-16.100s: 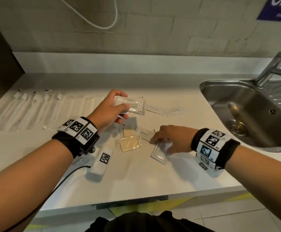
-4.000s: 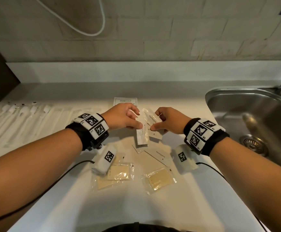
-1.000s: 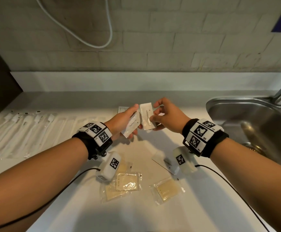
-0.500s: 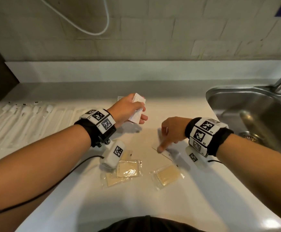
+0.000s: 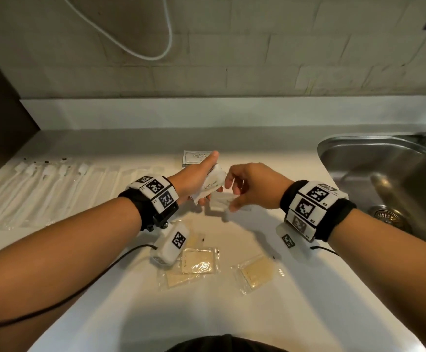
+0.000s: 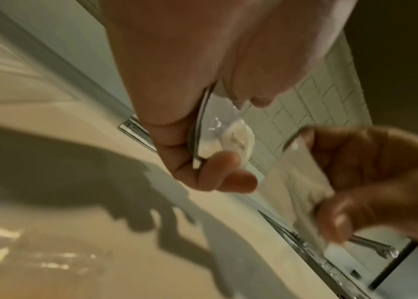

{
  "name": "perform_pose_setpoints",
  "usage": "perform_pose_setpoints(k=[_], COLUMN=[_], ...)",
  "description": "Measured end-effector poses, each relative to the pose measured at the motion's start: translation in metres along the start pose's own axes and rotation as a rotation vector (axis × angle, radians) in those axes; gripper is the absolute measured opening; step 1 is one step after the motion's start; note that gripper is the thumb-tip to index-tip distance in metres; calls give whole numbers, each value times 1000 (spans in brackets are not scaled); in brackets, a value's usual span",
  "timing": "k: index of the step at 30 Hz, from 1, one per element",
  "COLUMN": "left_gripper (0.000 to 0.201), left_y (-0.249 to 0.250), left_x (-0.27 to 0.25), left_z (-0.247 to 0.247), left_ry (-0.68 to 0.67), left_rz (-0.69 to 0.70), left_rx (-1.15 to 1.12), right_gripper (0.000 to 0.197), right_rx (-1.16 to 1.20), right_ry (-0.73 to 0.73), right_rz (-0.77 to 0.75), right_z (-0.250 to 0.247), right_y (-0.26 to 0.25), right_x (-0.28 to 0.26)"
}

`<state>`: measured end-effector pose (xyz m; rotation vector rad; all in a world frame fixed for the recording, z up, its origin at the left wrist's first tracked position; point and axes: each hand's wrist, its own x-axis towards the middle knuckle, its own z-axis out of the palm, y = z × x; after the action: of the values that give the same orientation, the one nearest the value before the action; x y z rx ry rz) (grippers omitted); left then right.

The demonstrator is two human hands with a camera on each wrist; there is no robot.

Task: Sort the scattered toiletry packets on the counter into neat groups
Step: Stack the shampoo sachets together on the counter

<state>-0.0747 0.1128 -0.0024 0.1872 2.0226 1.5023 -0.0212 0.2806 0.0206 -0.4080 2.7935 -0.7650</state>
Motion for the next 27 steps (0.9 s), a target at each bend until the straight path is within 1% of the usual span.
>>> perform_pose_setpoints(k=[2,4,5,7,9,11,13,15,17,20,22,23,24,26,27], left_gripper=[65,65,66,63,59,63,63,57,55,59,56,49,43,40,38], left_y=[3,7,8,8,8,7,4,5,6,6,7,8,8,6,5], left_x=[-3,-6,-5,-4,-4,-3,-2,-3,-4,-2,-3,-5,-7,-8,-8], left_z=[2,5,4,3,3,1,-1,-2,-3,-3,-1,-1,-1,-4,-6], left_ry=[-33,-127,-150,-126,-87,-76,-88,-95,-89,-196,-214,-213,-229,-282,-301], left_rz=[9,8,6,22,40,51,68,93,96,134,83,45,8,-62,-75], left_rx=[-32,-101,-124,-145,-125,-53,26,105,184,199,205,209,199,166,182], right_gripper=[41,42,42,46,53,58,65,66,59,41,33,30,29,26,24], right_rx=[48,35,46,68,-5,-75,-18,89,106,87,96,103,107,121,128], right_ry=[97,176,203,256,315,339,298,208,122,97,65,38,13,-19,-33], right_rz=[-60,-96,-102,-100,-105,-90,-51,-30,-11,1,11,20,27,31,30], right_z=[-4,-5,-5,-3,0,3,4,1,-3,-6,-5,-4,-3,-2,-1], right_y=[-10,-15,-16,-13,-10,-6,-3,-1,-1,2,5,7,9,13,15], right_x=[7,13,15,18,21,23,22,20,17,17,18,18,18,18,17])
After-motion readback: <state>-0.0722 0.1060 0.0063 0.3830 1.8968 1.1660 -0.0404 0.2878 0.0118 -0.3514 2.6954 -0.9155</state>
